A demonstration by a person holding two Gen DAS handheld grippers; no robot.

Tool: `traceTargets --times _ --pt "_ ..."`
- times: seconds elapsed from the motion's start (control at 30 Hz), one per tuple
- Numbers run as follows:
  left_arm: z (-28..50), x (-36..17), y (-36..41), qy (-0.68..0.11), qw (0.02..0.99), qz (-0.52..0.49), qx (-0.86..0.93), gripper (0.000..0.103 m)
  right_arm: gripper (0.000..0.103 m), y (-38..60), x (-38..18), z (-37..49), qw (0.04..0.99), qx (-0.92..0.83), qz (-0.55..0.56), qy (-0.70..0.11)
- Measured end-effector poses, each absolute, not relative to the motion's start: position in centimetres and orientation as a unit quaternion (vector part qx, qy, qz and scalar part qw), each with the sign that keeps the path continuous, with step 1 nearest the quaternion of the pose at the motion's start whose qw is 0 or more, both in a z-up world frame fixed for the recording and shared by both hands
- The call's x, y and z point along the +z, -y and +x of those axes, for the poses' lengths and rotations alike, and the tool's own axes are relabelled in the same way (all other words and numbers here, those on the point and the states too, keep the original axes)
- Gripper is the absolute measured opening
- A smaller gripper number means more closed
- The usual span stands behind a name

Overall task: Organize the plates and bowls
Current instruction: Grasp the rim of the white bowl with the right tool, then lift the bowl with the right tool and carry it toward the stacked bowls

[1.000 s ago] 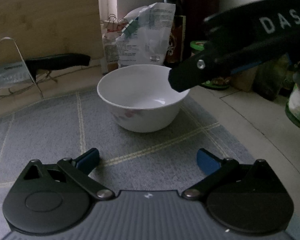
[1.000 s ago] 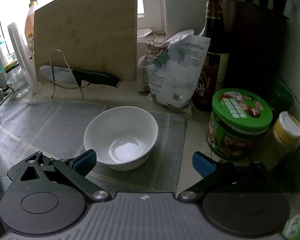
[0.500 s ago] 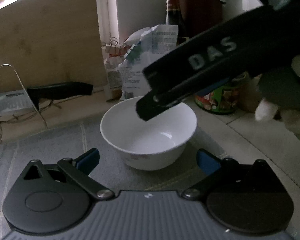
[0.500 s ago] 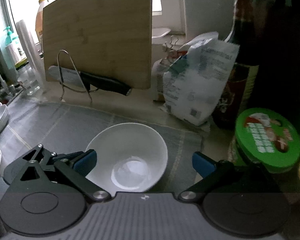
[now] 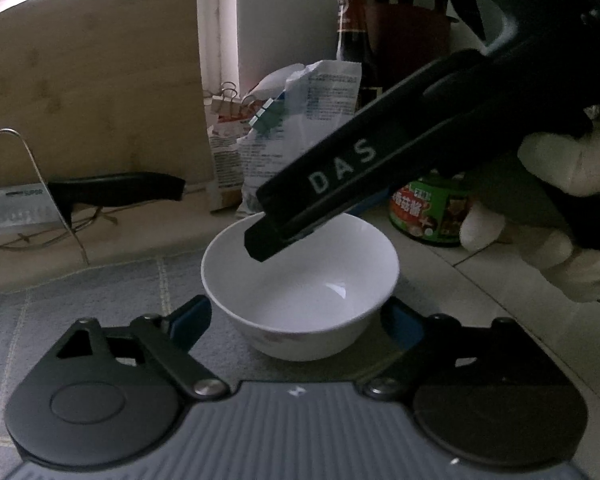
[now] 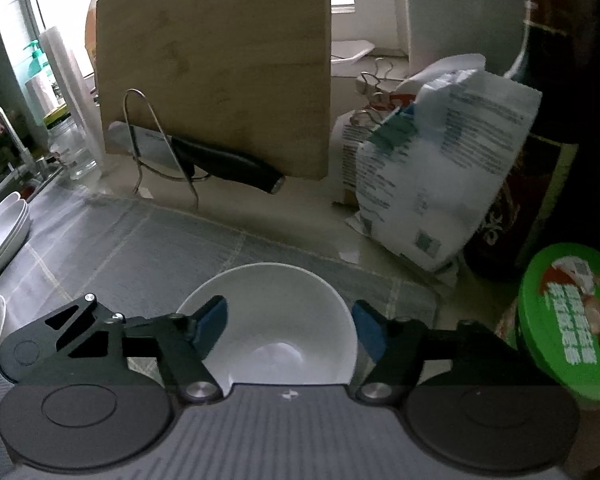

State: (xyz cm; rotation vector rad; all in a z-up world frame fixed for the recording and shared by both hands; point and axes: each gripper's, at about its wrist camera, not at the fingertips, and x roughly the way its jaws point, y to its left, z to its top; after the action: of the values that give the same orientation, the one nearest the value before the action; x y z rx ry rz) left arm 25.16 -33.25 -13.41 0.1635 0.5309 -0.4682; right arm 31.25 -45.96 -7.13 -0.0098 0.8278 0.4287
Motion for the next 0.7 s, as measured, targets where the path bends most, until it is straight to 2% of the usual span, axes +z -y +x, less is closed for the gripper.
traceTargets --times 0.23,0.7 --pt "25.23 -13.28 33.40 -0.259 0.934 0.084 -0.231 0.090 0.067 46.16 -7.13 31.58 0.892 0.209 -0.006 -0.401" --pt "24.90 -12.53 33.03 -0.267 0.929 0.089 -0.239 0.090 0.067 45.76 -6.61 30.66 0.891 0.211 -0.012 -0.402"
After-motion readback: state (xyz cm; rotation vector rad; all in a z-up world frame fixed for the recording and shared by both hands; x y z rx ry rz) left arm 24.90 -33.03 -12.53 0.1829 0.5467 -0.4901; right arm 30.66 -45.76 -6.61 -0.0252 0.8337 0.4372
